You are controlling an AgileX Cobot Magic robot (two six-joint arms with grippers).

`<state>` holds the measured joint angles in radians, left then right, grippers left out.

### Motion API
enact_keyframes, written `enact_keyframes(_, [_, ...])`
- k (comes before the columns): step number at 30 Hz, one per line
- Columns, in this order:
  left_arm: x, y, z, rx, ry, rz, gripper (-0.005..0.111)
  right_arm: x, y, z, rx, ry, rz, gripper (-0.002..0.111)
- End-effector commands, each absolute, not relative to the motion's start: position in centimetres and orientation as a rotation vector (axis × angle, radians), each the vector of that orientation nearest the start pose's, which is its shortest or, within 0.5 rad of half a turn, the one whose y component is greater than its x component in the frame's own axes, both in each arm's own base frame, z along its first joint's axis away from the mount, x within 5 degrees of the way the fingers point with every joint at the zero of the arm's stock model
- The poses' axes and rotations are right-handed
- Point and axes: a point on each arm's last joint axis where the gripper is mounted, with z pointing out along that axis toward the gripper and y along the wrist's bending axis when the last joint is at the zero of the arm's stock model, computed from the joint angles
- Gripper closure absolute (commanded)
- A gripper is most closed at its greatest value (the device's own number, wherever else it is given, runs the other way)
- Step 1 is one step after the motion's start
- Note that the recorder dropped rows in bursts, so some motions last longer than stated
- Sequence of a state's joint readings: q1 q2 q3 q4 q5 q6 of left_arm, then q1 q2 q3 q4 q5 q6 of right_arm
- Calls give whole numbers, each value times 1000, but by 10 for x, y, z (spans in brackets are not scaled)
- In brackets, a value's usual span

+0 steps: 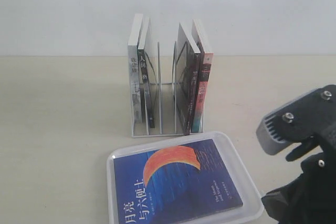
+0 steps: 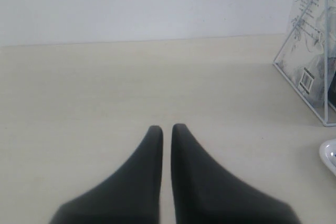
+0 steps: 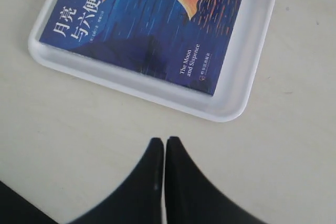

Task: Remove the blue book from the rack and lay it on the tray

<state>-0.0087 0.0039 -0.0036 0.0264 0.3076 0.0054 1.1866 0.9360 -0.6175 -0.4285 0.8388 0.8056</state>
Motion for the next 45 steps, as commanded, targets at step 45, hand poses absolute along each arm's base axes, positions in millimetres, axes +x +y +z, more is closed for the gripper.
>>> enact_keyframes(45, [54,0,186,29,1788,18,102,52,106,155,-875,2394,592,108])
